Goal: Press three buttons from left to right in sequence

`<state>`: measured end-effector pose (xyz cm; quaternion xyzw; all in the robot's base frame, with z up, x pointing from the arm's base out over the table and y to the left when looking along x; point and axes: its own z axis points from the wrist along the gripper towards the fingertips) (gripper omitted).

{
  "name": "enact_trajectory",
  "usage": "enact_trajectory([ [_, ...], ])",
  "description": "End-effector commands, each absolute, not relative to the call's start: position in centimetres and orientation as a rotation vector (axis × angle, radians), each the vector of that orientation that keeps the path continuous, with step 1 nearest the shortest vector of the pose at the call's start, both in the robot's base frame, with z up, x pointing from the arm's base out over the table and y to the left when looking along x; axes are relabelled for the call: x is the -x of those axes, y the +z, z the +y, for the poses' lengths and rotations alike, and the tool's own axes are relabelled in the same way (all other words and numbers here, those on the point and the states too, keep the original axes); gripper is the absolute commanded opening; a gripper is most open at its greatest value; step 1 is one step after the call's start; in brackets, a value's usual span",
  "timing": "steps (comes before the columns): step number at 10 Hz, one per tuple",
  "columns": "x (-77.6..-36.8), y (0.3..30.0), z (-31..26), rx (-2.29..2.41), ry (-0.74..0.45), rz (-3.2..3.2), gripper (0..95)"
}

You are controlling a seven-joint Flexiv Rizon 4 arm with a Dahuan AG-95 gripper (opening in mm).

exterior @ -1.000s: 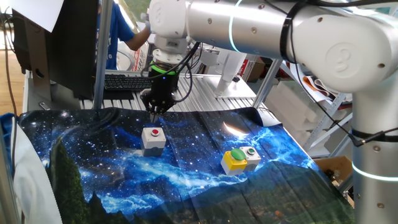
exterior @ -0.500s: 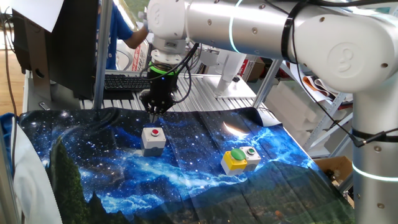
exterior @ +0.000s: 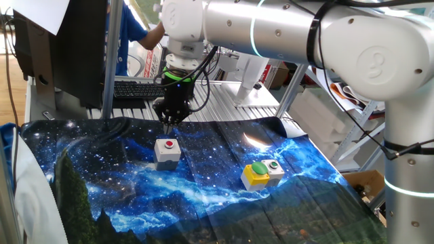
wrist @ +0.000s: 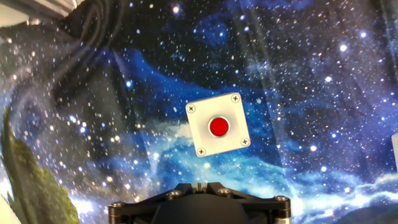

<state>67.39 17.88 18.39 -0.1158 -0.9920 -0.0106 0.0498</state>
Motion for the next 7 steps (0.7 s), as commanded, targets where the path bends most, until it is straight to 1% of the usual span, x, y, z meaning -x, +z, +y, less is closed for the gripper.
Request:
enact_trajectory([
  [1, -67.76, 18.43, 18.06, 0.325, -0.027, -2.993, 0.0],
  [7, -67.76, 18.43, 18.06, 0.316, -0.098, -2.933, 0.0],
])
